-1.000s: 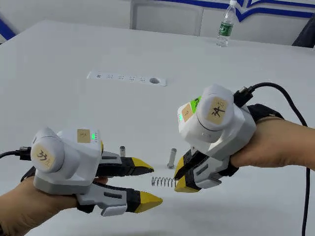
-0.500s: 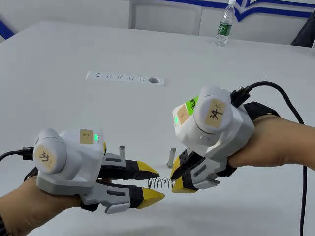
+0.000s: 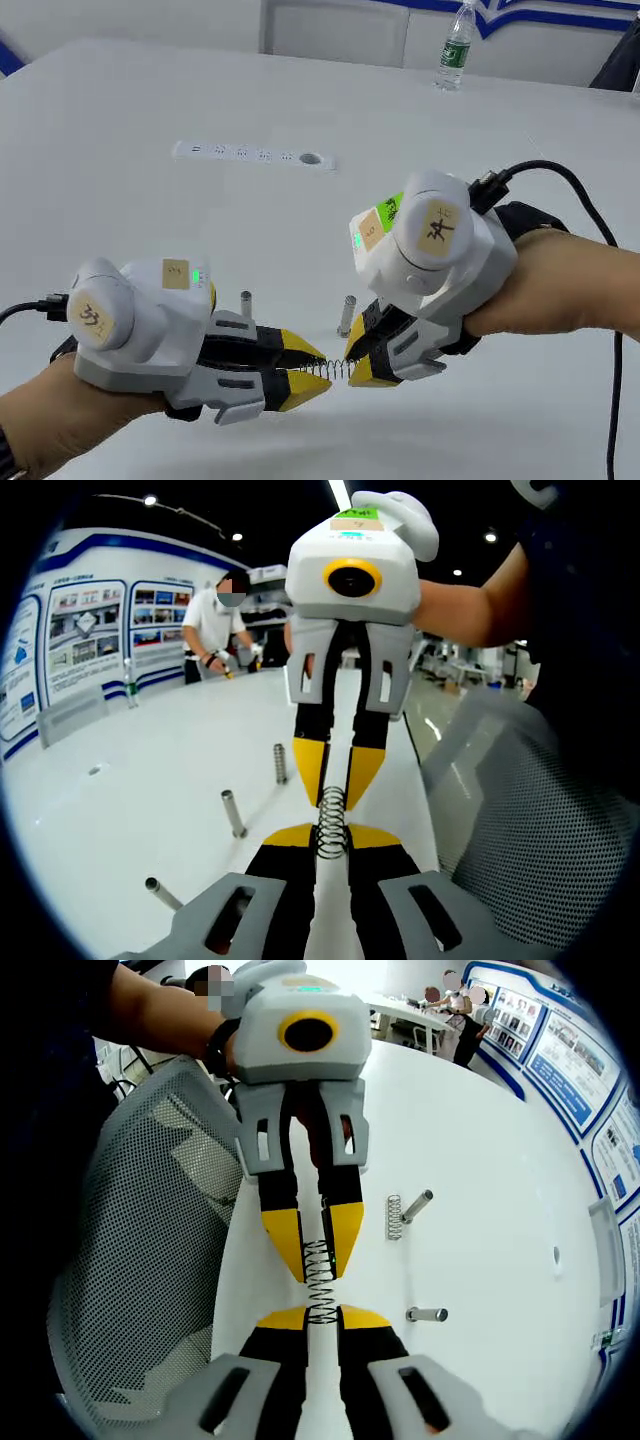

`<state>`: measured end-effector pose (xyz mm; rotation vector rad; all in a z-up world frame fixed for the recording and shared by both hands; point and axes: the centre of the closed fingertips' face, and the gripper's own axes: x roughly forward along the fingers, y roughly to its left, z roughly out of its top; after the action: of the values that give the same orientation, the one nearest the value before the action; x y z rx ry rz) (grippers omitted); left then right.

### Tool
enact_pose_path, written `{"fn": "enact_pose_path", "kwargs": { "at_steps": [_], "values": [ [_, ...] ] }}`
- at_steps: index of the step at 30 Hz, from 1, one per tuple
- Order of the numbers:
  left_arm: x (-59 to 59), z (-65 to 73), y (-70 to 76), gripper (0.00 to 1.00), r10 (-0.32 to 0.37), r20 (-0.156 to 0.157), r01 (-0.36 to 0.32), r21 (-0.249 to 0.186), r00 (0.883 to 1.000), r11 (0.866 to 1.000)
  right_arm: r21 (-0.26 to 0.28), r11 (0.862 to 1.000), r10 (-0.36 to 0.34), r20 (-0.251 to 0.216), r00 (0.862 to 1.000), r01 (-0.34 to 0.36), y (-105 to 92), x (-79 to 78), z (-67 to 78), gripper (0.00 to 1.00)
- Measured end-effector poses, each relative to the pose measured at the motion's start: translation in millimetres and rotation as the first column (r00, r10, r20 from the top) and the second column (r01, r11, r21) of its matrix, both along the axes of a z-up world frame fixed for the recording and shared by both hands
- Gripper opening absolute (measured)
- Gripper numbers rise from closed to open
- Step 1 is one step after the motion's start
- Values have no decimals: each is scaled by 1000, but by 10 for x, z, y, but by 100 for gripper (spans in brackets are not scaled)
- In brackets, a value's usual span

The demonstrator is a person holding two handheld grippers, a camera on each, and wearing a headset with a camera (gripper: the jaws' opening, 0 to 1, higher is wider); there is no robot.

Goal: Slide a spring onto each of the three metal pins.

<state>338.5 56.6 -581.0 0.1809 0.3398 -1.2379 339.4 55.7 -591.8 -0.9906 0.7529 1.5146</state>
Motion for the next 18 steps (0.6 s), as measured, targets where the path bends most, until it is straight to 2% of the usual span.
{"fn": "enact_pose_path", "kwargs": {
  "at_steps": [10,18],
  "values": [
    [-20,47,2,10,-11,1,11,-17,1000,1000,1,1000,-16,-20,1000,16,-11,-16,-27,13],
    [-16,82,6,10,-6,3,7,-25,1000,1000,7,1000,-12,-9,1000,12,-6,3,-26,12]
  ]
}}
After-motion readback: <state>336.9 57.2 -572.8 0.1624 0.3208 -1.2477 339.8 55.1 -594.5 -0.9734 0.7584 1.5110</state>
